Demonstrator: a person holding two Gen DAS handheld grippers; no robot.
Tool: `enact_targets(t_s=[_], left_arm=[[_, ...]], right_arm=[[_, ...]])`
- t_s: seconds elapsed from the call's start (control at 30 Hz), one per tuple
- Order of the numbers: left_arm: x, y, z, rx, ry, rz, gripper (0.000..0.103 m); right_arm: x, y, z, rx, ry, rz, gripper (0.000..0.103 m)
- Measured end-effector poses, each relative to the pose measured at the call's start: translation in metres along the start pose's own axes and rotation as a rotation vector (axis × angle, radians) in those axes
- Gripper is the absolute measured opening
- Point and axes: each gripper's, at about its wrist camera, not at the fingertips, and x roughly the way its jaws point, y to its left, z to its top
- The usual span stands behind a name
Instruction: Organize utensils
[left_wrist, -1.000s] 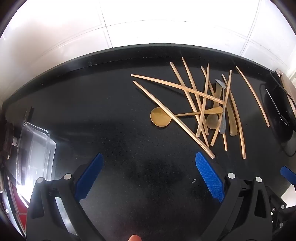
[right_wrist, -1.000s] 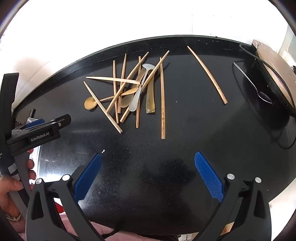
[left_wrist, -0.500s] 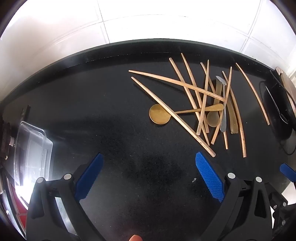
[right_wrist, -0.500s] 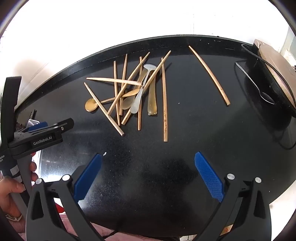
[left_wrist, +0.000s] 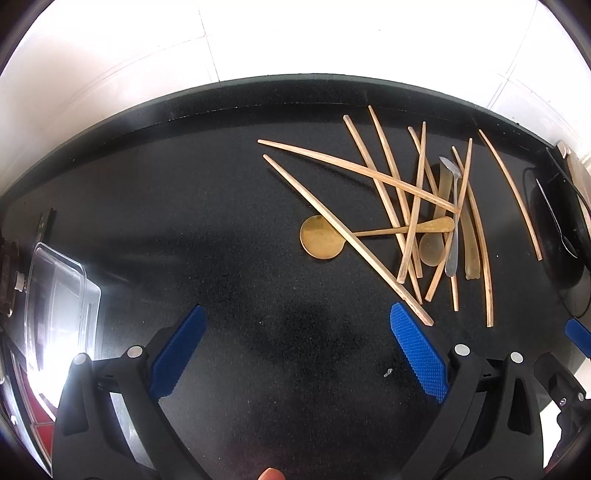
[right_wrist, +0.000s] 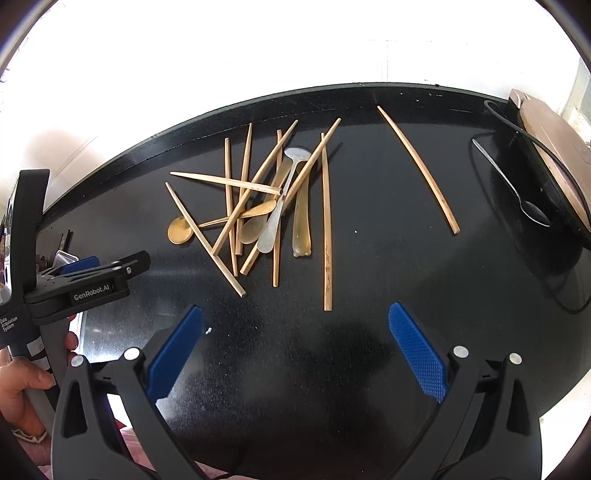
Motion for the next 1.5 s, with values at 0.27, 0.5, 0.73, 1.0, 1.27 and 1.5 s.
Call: enact_targets(t_s=[0.27,0.5,0.73,1.0,1.27,1.5], left_arm=[[0.009,0.0,0.012,0.014,0.004,0.01,0.097],[0.02,-0.009,0.027,0.073,0.0,0.0,0.097],[0.034,-0.018,0.037,0.1,0.014,-0.022,0.097],[0.045,-0.018,0.045,0.053,0.022,-0.04,0.097],[0.074,-0.025,0.056,0.058,0.055,-0.064,0.097],[0.084,-0.022,0.078,0.077,0.049,-0.106,0.097]], right_arm=[[0.012,-0.032,0.013,0.049,-0.027,-0.068,0.097],[0.022,-0.118,0.024,0.113,-0.031,-0.235,0.098],[0.033,-0.192,0.052,0.001,-0.076,-0.257,0.098],[0.052,-0.239,0.092,-0.026,-0.075,-0.282,0.098],[0.076,-0.213,0.096,-0.217,-0.038,-0.355,0.096],[0.098,-0.205,0.105,-0.148,-0.049,-0.439,0.096]])
